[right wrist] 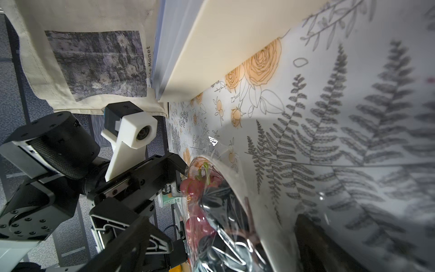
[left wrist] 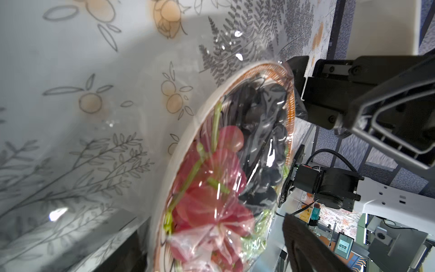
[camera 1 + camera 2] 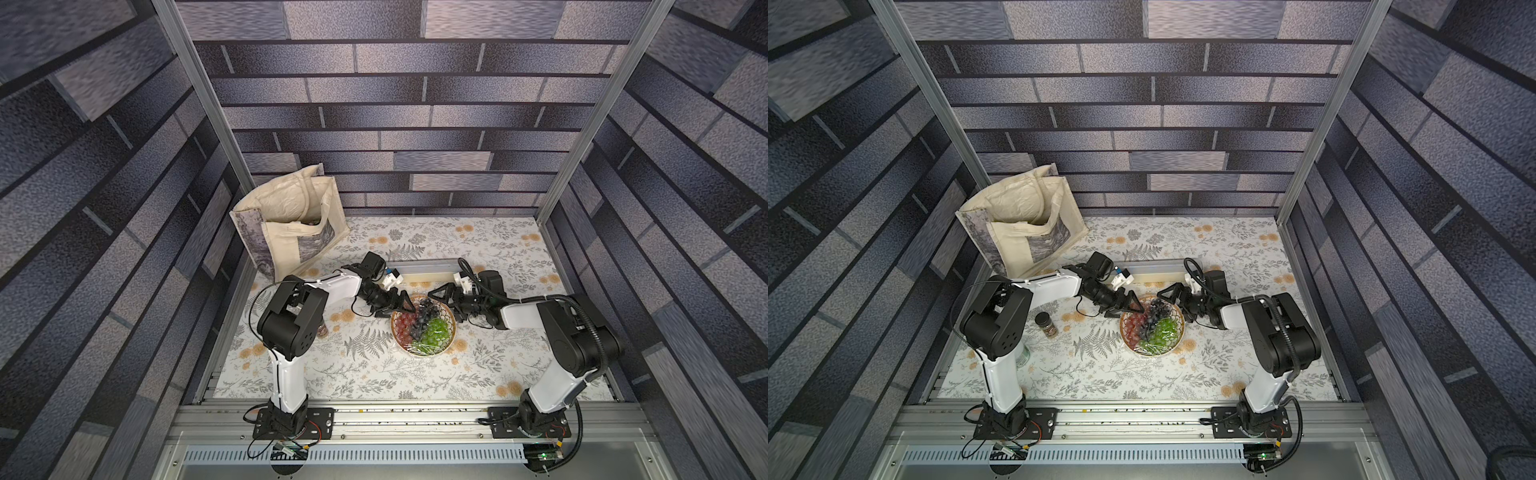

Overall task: Wrap the plate with plastic wrap
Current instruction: Cover the plate with plastic wrap.

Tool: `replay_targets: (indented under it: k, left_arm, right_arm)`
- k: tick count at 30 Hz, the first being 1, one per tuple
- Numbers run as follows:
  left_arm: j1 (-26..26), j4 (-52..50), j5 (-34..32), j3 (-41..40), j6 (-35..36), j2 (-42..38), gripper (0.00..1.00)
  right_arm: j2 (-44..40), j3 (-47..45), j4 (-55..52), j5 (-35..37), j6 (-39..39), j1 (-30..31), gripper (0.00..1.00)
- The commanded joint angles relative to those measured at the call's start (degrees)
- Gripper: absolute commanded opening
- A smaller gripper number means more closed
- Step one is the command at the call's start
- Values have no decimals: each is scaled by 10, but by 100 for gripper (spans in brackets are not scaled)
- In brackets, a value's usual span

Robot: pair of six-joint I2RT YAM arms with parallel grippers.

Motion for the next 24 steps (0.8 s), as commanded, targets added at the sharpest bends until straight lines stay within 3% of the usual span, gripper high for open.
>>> replay_targets:
  k: [1,7,14,18,24]
  left_arm:
    - [-7,6,48,25,-14,8,86]
    - [49,9,0,-6,-15,-37,87]
    - [83,-62,-7,-36,24,-109,87]
    - [68,-64,4,-73,11,-135,86]
    - [38,-13,1,-113,-31,-134,86]
  right_arm:
    - [7,-11,86,-26,59,15,97]
    - [-79,20,-171,70,-92,-2,100]
    - [-175,64,-430,126,-214,-24,100]
    - [-227,55,-487,118,-214,-19,98]
    - [-226,23,-462,109,-174,14,97]
